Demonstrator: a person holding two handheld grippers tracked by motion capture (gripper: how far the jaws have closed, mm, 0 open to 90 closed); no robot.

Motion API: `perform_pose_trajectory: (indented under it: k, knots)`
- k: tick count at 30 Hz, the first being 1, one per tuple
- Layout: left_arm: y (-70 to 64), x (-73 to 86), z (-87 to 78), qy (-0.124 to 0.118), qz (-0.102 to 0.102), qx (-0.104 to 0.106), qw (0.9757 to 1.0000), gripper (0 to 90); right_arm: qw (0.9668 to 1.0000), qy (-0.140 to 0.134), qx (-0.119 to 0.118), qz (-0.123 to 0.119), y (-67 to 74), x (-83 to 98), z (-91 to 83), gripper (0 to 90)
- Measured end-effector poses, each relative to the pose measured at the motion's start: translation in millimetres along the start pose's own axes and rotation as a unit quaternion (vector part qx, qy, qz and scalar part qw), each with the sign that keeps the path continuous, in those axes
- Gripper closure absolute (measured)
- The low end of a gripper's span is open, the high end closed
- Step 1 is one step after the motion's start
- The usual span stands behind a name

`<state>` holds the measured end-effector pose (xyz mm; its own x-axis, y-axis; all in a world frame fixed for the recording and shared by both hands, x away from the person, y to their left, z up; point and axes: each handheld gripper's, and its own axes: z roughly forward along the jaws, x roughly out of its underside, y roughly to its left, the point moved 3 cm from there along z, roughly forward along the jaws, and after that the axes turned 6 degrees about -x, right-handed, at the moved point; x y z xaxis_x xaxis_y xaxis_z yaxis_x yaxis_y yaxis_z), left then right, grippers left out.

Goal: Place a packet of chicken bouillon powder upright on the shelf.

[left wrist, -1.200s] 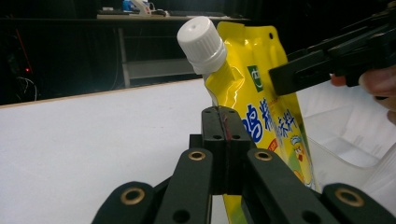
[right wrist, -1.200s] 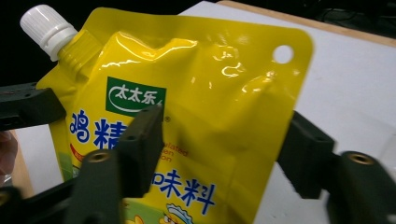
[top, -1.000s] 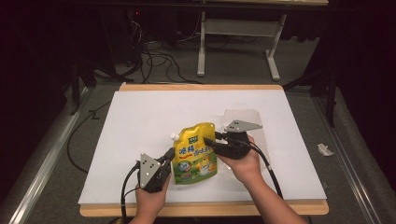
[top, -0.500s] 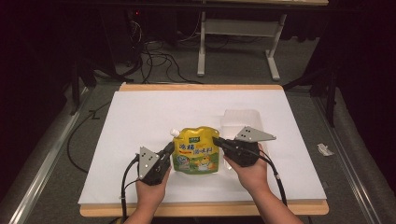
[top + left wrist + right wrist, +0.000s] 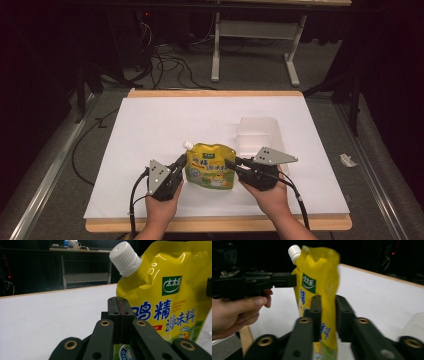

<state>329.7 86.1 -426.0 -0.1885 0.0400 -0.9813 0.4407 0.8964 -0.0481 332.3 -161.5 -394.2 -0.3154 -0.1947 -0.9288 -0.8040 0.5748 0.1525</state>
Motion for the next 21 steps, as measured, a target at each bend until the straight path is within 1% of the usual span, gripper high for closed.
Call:
perform_pose_trajectory:
  k: [1, 2, 3, 4, 5, 8, 9, 10, 11, 12, 13, 16, 17, 19, 20, 21]
  knots:
    - [-0.5, -0.3, -0.7, 0.001, -0.002, 0.002, 1.0000, 89.7, 0.9999, 0.011, -0.007, 0.008, -1.1, 1.8, 3.9, 65.7]
    - [-0.5, -0.3, -0.7, 0.001, -0.002, 0.002, 1.0000, 89.5, 0.9999, 0.011, -0.007, 0.008, -1.1, 1.8, 3.9, 65.7]
    - [-0.4, -0.1, -1.1, 0.001, -0.007, 0.003, 1.0000, 89.3, 0.9994, 0.019, -0.022, 0.019, -2.9, 2.2, 8.6, 59.9]
    - [-0.4, -0.1, -1.1, 0.001, -0.007, 0.003, 1.0000, 89.2, 0.9994, 0.019, -0.022, 0.019, -2.9, 2.2, 8.6, 59.9]
    - [0.1, -0.1, -1.4, 0.001, -0.010, 0.002, 1.0000, 89.2, 0.9988, 0.027, -0.032, 0.025, -4.0, 2.2, 13.9, 56.2]
    - [0.7, 0.1, -2.1, 0.003, -0.011, 0.001, 0.9999, 88.8, 0.9985, 0.033, -0.035, 0.027, -5.1, 1.6, 18.5, 55.7]
    - [1.2, 0.2, -2.3, 0.004, -0.011, 0.000, 0.9999, 88.5, 0.9979, 0.039, -0.042, 0.030, -5.7, 1.1, 22.5, 56.3]
    - [1.6, 0.3, -2.6, 0.004, -0.012, 0.001, 0.9999, 88.5, 0.9979, 0.039, -0.042, 0.030, -5.7, 1.1, 22.5, 56.3]
    - [1.7, 0.4, -2.7, 0.004, -0.014, 0.001, 0.9999, 88.1, 0.9971, 0.048, -0.050, 0.032, -5.3, 1.8, 26.4, 57.7]
    - [1.7, 0.4, -2.7, 0.004, -0.014, 0.001, 0.9999, 87.9, 0.9971, 0.048, -0.050, 0.032, -5.3, 1.8, 26.4, 57.7]
    - [1.8, 0.6, -3.0, 0.005, -0.012, 0.001, 0.9999, 87.8, 0.9964, 0.057, -0.056, 0.029, -3.8, 3.0, 29.6, 58.2]
    - [1.2, 0.5, -3.0, 0.005, -0.010, 0.002, 0.9999, 87.1, 0.9957, 0.064, -0.060, 0.027, -1.8, 4.5, 32.8, 59.4]
    - [0.2, 0.4, -3.0, 0.005, -0.008, 0.003, 0.9999, 86.8, 0.9948, 0.074, -0.066, 0.025, 0.0, 6.6, 36.5, 61.4]
    - [0.0, 0.5, -3.0, 0.006, -0.009, 0.001, 0.9999, 86.6, 0.9944, 0.079, -0.066, 0.024, 1.7, 7.6, 38.4, 62.6]
    - [0.8, 0.7, -3.2, 0.007, -0.011, 0.000, 0.9999, 86.4, 0.9946, 0.081, -0.062, 0.017, 2.8, 8.3, 39.7, 65.5]
    - [1.4, 0.7, -3.3, 0.009, -0.012, 0.000, 0.9999, 85.7, 0.9949, 0.083, -0.055, 0.010, 4.0, 8.7, 40.3, 73.5]
